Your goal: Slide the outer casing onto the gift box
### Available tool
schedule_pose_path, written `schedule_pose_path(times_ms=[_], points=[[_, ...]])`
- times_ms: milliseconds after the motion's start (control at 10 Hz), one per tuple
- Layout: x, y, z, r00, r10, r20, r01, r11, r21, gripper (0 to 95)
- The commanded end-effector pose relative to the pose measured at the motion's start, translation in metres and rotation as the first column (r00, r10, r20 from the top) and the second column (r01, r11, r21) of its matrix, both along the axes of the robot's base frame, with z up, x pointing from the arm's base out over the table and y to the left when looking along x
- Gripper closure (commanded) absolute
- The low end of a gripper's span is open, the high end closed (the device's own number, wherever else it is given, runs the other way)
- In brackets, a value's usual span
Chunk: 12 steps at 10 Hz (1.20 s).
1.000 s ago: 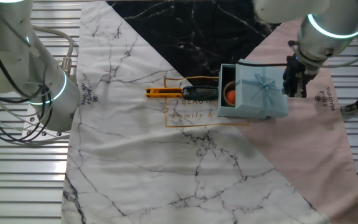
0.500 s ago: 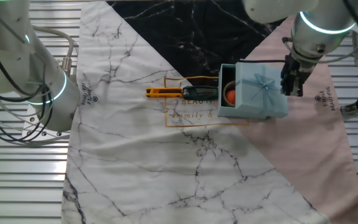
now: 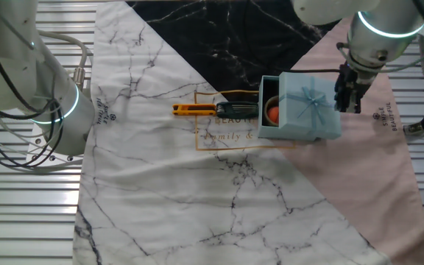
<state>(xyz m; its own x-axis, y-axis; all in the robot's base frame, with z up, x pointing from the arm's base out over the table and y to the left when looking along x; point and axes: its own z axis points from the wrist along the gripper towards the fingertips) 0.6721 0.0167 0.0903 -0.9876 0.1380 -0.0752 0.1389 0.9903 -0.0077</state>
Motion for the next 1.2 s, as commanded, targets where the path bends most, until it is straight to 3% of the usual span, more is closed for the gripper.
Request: schedule_pose_path(times_ms=[100,600,1200], points=[[0.013,0.002,-0.006,1.000,0.012,-0.008,-0.012,1.000,0.005,95.0],[0.035,0.003,-0.016,0.999,0.031,-0.023,-0.031,0.999,0.017,95.0],[0.049,0.005,-0.025,0.999,0.032,-0.037,-0.031,0.999,0.029,95.0]])
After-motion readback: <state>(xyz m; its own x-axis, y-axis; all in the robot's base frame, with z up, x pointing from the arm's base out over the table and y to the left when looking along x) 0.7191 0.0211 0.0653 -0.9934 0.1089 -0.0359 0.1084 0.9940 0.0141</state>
